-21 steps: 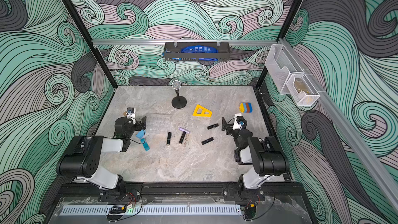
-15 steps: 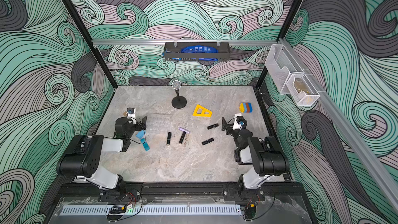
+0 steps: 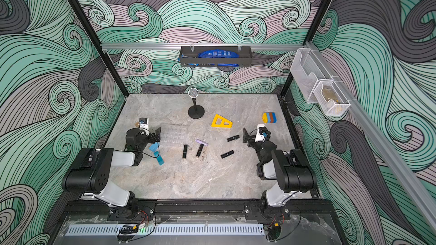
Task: Arrange the lipsticks in the organizer
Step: Pick up the lipstick at the center of the board.
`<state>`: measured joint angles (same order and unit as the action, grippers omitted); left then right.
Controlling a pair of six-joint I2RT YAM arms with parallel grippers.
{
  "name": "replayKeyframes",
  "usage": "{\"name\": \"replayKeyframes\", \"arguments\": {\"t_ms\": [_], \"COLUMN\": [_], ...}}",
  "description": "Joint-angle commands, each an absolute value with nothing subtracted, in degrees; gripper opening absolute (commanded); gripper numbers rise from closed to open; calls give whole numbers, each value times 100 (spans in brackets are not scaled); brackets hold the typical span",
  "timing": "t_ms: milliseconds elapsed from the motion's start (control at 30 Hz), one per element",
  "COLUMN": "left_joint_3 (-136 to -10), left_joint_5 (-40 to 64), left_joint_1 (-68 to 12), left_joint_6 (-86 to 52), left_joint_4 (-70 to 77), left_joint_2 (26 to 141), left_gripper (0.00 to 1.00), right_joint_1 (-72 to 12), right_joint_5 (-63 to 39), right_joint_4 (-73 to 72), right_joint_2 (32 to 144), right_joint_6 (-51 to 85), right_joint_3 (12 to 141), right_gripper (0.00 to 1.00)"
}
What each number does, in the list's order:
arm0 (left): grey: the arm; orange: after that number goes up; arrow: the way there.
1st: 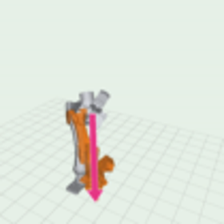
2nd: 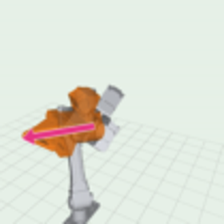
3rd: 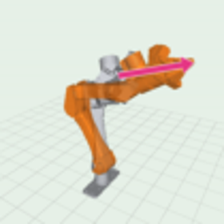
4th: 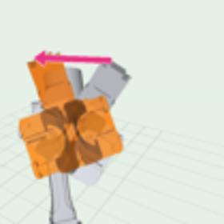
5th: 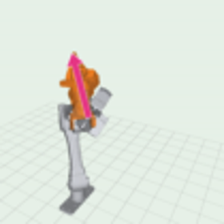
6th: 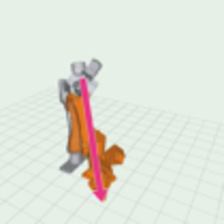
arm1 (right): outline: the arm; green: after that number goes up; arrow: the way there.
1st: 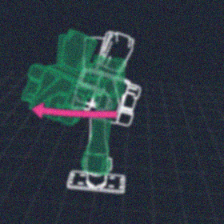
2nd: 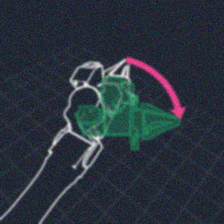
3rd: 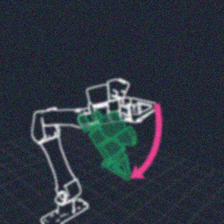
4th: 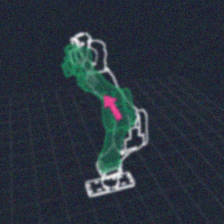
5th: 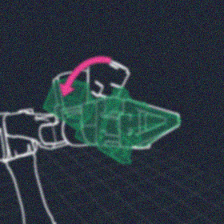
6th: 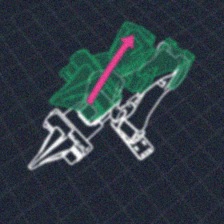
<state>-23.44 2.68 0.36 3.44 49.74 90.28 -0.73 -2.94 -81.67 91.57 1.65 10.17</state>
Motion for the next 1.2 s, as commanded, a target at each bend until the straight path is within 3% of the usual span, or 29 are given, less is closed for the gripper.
{"name": "replayKeyframes", "arguments": {"t_ms": [0, 133, 233, 300, 367, 467, 533, 600, 633, 700, 900, 1033, 1167], "left_joint_3": [-2364, -2625, -2973, -3348, -3893, -4870, -5331, -5461, -5483, -5554, -5419, -4829, -4815], "left_joint_5": [60, -1361, -2106, -2453, -2383, -1984, -1565, -603, -294, -230, -1053, -1139, -977], "left_joint_1": [-59, -722, -1092, -1271, -1334, -1327, -1257, -1041, -999, -993, -1014, -1152, -1323], "left_joint_6": [359, 464, 84, -154, -587, -1850, -2886, -2854, -2786, -2405, -2705, -3176, -2954], "left_joint_4": [4872, 3181, 2126, 1400, 400, -1234, -2073, -2282, -2359, -2644, -3728, -3550, -3429], "left_joint_2": [8771, 7231, 6490, 6175, 5946, 5868, 5852, 5770, 5728, 5742, 5832, 5545, 5543], "left_gripper": [99, 99, 99, 99, 99, 99, 99, 99, 98, 92, 85, 82, 82], "right_joint_1": [-273, -1085, -1723, -2279, -2732, -2657, -2093, -1694, -1640, -1811, -3432, -4061, -4116], "right_joint_5": [124, 889, 1631, 2850, 3117, 1359, -1387, -2687, -2709, -2160, -165, 490, 597], "right_joint_4": [-8016, -6247, -5250, -4168, -2236, -157, -45, -866, -1087, -630, 1301, 1553, 1749], "right_joint_2": [8918, 7939, 7329, 7072, 7007, 7208, 7259, 7205, 7149, 7154, 7460, 7523, 7679], "right_joint_6": [2, -712, -320, 179, 803, 1852, 2268, 2967, 3297, 3529, 3430, 3697, 3269], "right_joint_3": [1136, 1711, 2214, 2904, 3971, 5438, 5698, 5271, 5012, 5008, 5638, 5336, 5259], "right_gripper": [99, 99, 99, 99, 99, 99, 99, 77, 67, 58, 58, 55, 46]}}
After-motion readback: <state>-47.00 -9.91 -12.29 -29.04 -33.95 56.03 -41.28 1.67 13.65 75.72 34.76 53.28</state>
